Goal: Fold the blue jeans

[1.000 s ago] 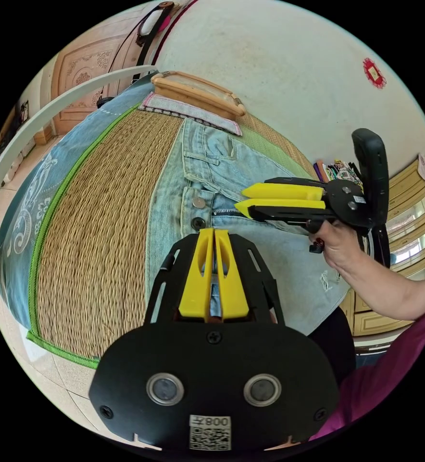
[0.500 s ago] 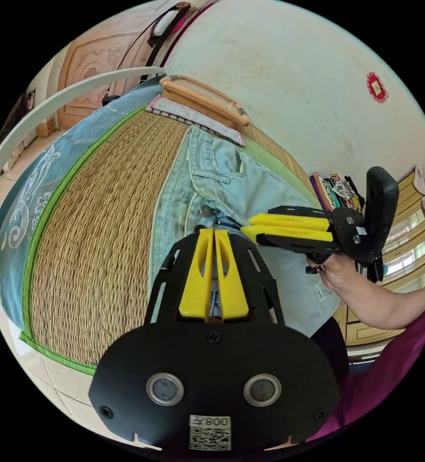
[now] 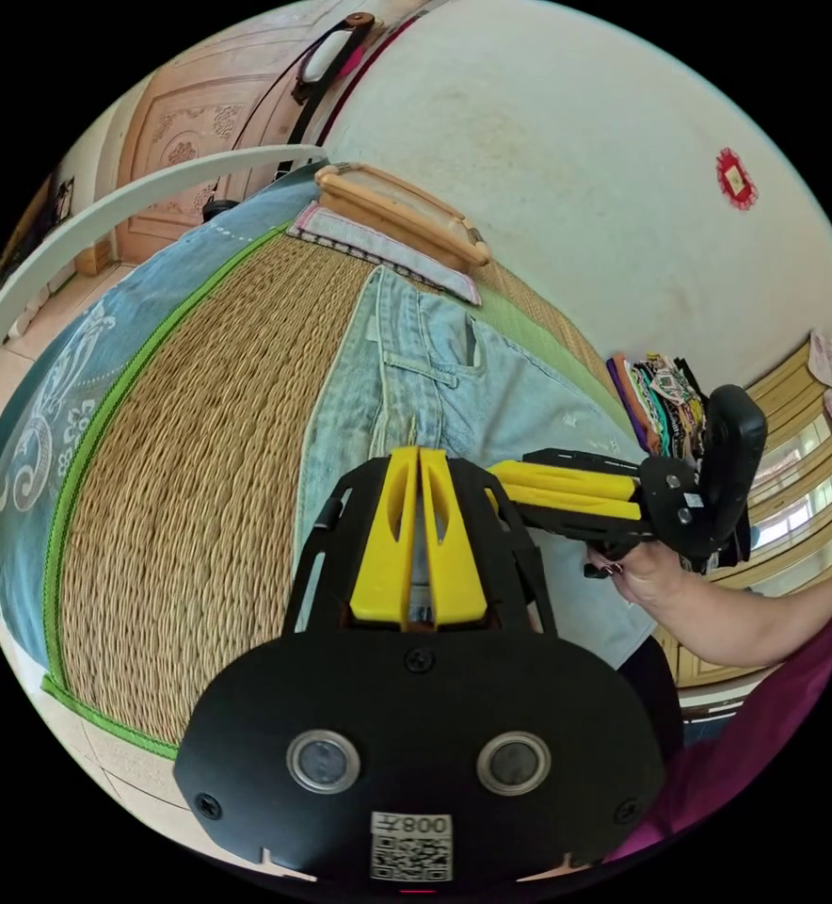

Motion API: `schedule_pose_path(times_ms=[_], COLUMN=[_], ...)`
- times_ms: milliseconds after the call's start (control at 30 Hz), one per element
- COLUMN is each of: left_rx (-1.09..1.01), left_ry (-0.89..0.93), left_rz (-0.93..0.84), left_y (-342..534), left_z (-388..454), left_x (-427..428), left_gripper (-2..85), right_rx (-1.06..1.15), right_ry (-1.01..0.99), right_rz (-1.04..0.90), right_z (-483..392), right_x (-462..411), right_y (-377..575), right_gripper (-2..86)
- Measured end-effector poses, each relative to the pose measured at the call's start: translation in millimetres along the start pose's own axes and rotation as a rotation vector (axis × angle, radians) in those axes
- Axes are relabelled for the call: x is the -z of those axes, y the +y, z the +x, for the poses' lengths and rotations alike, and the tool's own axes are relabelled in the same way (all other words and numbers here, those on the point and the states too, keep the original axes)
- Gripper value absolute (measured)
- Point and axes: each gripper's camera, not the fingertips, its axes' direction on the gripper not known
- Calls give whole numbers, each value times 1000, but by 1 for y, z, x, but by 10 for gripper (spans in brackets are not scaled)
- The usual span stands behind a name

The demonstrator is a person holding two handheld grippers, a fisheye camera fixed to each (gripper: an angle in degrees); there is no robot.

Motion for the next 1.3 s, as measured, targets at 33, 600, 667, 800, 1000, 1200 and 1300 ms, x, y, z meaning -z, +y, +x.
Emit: schedule_pose_path(times_ms=[33,600,667,800,1000,1200,1300], left_rx=[4,-19,6,8,-8,-35,-38], left_ry=[8,-12,5,19,8,-27,-31], left_rz=[0,-45,-59,-86,-77,-97,-105], left_y=[-1,-30,-35,-42,-51,-68,-76], left_z=[-2,-11,-14,-18,-18,-13,-12], left_x=[0,-11,-13,-14,-22,-32,-36], left_gripper=[1,1,1,1,2,2,2], right_rx=[-13,-197,-237,-345,-662,-672,-670], right_ry=[-23,-89,-141,-15,102,121,84], right_rz=[2,-2,-2,32,-31,5,-5], right_z=[5,85,95,123,191,220,227], right_x=[1,-8,-2,39,51,45,46], right_y=[2,52,61,110,211,211,219], right_gripper=[36,1,1,1,0,0,0])
